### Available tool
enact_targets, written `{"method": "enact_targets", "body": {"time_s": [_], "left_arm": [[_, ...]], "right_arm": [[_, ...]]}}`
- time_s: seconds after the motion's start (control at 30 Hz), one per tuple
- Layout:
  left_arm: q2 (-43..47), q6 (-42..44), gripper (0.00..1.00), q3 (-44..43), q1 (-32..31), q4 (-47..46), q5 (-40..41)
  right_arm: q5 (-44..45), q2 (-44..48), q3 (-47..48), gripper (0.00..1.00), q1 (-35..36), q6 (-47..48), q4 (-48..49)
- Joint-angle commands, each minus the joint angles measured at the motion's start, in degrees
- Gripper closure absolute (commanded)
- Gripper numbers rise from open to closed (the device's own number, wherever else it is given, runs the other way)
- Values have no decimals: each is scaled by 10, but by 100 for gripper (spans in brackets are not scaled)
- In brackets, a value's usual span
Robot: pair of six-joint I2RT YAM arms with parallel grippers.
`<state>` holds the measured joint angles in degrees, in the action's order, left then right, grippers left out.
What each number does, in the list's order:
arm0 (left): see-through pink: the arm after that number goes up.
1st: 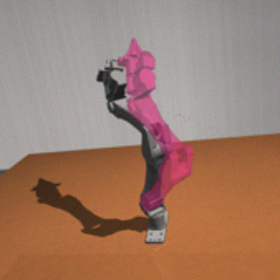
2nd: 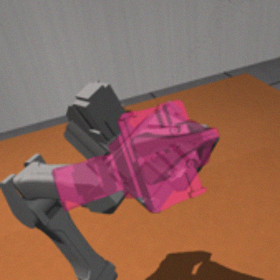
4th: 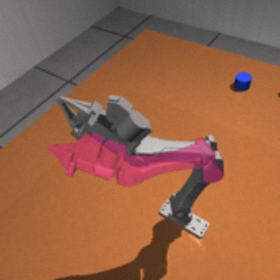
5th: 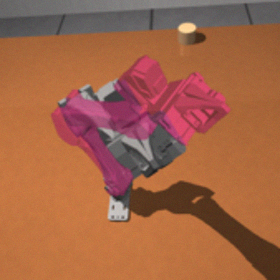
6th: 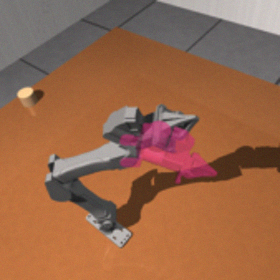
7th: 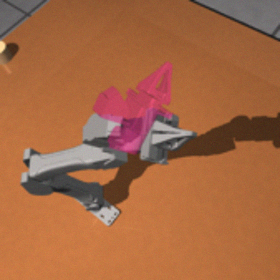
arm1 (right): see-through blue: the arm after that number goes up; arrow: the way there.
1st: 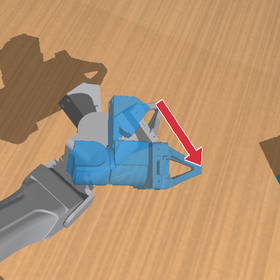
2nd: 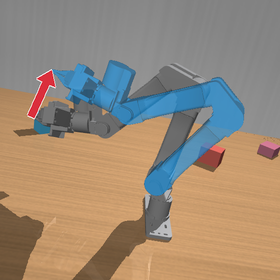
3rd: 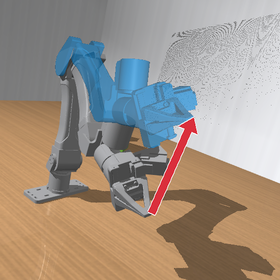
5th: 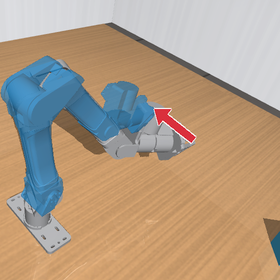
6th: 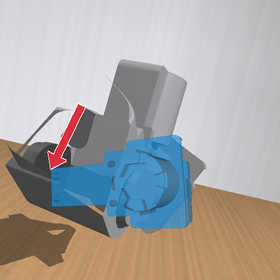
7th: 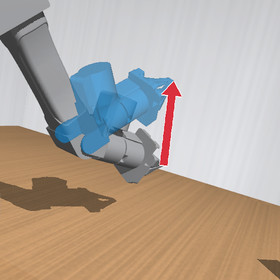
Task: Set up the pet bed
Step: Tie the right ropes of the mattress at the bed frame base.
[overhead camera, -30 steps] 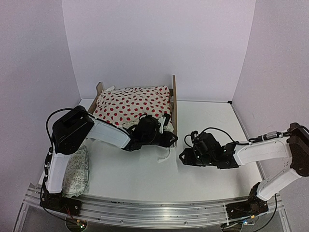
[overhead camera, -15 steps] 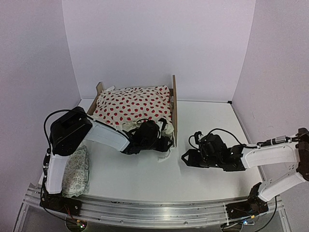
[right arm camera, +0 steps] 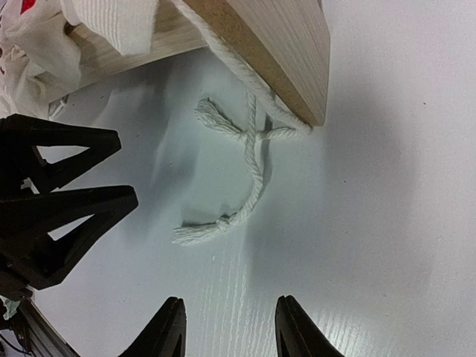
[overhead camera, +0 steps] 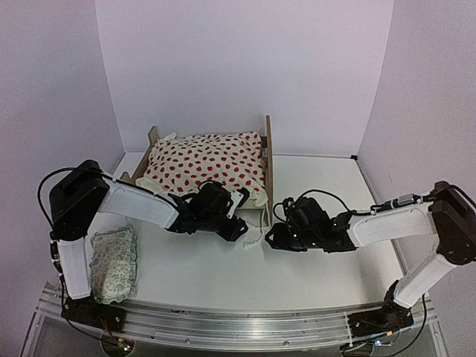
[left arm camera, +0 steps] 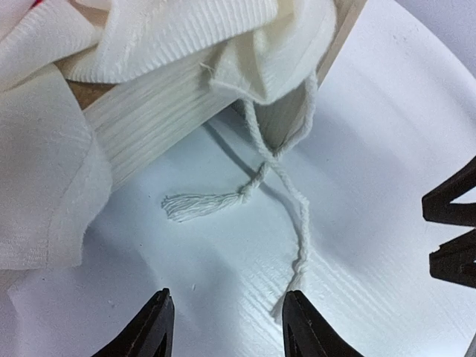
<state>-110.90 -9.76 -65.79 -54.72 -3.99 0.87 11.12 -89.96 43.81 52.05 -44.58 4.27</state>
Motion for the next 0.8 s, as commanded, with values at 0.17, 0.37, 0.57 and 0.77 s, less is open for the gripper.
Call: {"method": "enact_targets", "body": {"time_s": [0.17,0.37,0.57,0.77], "left_arm": [[-40,160,49,7,32,-36,-53],[-30,174,51,20,58,-45,-72],[-4,167,52,41,71,-44,-84],[42,157,53,80,73,-47,-78]], "right_arm": [[48,-69,45,50,-1,-114,-17],[109,-144,166,49,31,-172,-150],[147,-213,277,51,62,-224,-272],[169,-271,351,54,86,-263,-356]]}}
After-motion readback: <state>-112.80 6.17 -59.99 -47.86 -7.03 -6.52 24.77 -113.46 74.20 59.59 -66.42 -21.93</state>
